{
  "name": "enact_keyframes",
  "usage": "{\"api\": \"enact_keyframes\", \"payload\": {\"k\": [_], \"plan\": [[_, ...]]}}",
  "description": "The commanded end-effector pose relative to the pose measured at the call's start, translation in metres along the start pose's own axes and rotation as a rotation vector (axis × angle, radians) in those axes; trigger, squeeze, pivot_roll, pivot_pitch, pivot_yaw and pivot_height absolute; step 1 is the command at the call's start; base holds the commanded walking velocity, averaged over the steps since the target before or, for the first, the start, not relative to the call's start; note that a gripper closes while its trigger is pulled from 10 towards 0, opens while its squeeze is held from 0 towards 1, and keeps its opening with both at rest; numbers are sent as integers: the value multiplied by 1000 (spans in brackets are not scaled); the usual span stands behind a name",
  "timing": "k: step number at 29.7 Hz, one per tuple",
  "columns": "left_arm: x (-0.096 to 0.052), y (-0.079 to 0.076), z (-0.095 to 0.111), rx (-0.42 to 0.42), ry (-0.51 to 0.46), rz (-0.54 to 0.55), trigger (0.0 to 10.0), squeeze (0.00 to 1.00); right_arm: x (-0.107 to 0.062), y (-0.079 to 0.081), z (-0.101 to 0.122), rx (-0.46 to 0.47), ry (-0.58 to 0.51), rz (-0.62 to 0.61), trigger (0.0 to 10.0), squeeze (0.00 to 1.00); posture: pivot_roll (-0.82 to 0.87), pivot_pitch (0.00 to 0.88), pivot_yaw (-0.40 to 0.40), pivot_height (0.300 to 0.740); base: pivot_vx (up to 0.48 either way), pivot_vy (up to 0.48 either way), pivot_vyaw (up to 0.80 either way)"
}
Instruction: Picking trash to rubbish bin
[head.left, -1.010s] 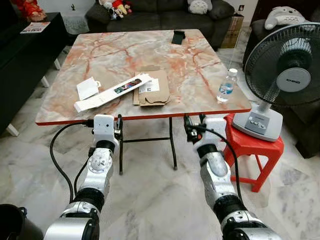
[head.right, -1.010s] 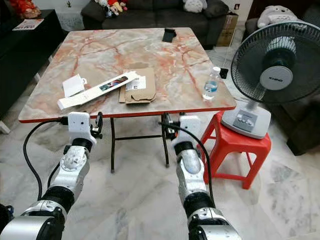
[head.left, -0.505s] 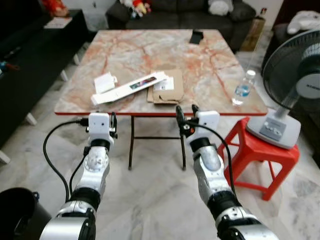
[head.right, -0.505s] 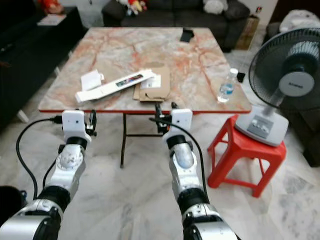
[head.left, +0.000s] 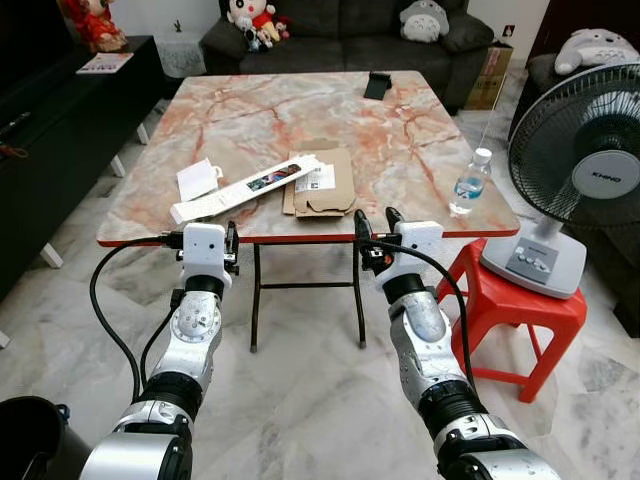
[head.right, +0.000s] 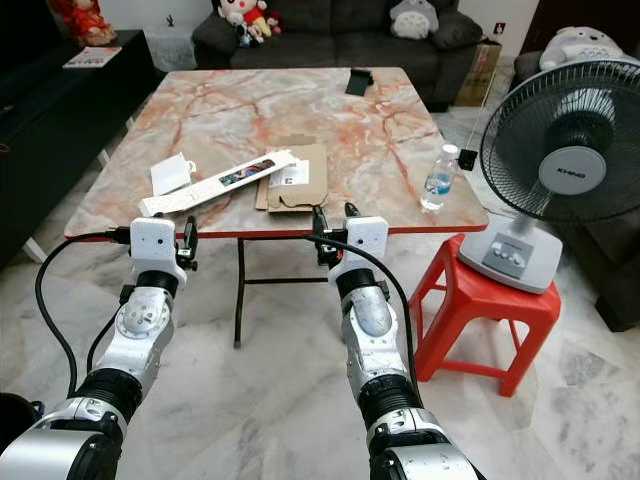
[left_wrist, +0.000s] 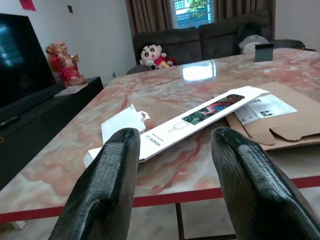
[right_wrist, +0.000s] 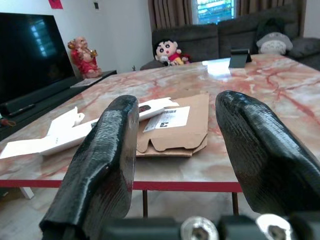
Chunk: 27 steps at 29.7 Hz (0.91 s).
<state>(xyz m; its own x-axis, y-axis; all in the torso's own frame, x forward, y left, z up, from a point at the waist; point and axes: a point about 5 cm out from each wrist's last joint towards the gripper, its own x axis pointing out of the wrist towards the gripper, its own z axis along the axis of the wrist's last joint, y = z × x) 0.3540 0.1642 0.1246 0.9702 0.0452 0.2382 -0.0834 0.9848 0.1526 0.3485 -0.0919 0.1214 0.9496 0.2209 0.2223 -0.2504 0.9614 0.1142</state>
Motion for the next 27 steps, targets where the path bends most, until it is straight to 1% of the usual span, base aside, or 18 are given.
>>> {"api": "enact_keyframes", "payload": {"k": [1,9,10,11,12,14,27], "plan": [[5,-2,7,6,-28,3,10000,0,6,3,8,3,-26,14,10000,0,-24,0,8,740,379,0,0],[7,-2,10,4,-35,7,10000,0,7,3,10,-14,-34,19,10000,0,-21,0,5,740,390,0,0],[8,-2,12,4,-40,9,10000,0,6,4,11,-22,-42,25,10000,0,-20,0,4,740,390,0,800],[8,-2,12,5,-40,8,10000,0,6,5,11,-20,-41,24,10000,0,-20,0,4,740,394,0,744],[8,-2,12,7,-42,7,10000,0,6,5,10,5,-36,19,10000,0,-18,0,4,740,394,0,0],[8,-2,13,10,-45,6,10000,0,6,4,11,15,-39,10,10000,0,-18,0,4,740,390,0,0],[9,-3,14,15,-48,-1,10000,0,8,3,13,15,-41,10,10000,0,-23,0,3,740,394,0,0]]}}
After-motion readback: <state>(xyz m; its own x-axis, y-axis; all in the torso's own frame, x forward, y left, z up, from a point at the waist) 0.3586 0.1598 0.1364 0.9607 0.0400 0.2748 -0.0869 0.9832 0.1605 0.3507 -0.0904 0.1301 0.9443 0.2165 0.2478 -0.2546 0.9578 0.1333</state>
